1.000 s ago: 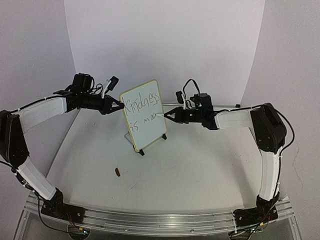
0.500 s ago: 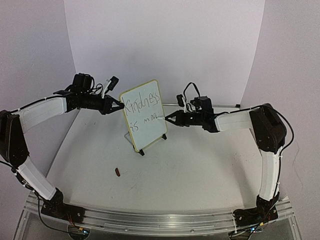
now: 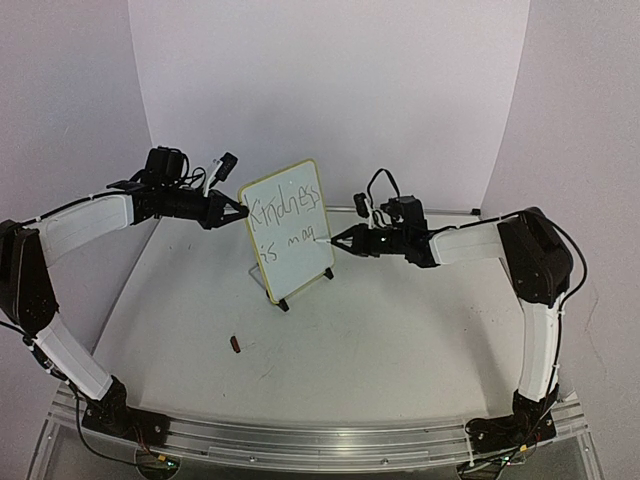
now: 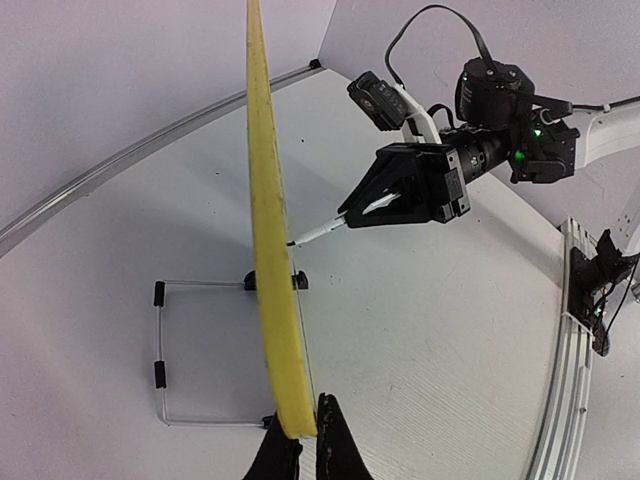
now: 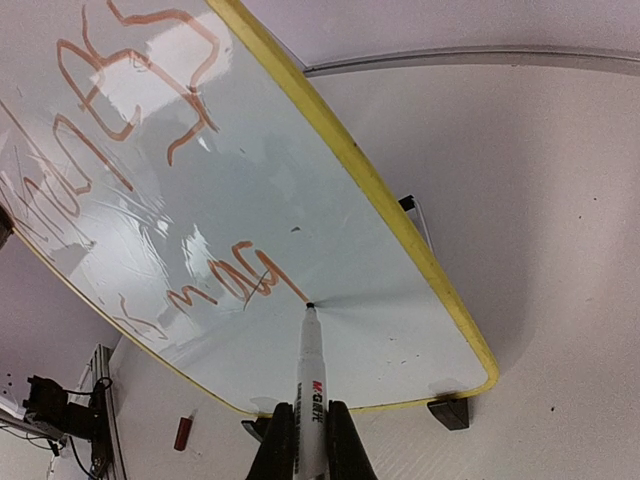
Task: Write a sentence on the whiteboard
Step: Write on the whiteboard with the whiteboard marker without the cap.
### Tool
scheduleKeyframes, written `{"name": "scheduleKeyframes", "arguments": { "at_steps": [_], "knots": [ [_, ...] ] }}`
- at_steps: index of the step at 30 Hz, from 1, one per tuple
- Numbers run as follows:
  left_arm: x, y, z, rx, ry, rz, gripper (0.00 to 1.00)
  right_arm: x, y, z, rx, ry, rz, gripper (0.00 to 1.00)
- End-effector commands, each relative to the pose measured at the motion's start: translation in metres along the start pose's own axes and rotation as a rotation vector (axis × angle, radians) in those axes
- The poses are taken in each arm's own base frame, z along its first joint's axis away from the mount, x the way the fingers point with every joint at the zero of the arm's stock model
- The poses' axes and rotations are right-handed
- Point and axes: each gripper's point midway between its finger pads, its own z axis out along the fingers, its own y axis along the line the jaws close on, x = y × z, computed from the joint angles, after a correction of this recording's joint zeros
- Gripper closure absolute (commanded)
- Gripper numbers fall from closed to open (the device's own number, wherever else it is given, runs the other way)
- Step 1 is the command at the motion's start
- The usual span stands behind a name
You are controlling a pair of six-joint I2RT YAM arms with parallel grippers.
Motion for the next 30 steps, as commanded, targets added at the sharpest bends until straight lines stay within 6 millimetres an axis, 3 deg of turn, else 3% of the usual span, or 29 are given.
{"name": "scheduleKeyframes", "arguments": {
  "at_steps": [1,17,30],
  "knots": [
    [0.020,0.004,0.008,-0.005,0.072,-0.030,1.00,0.004,-0.006,0.005,-0.001,-0.006,-0.001,1.00],
    [0.019,0.003,0.008,-0.002,0.072,-0.030,1.00,0.011,-0.008,0.008,0.018,0.011,-0.004,1.00],
    [0.018,0.002,0.008,-0.001,0.069,-0.028,1.00,0.011,0.005,0.007,0.005,0.023,-0.026,1.00]
  ]
}}
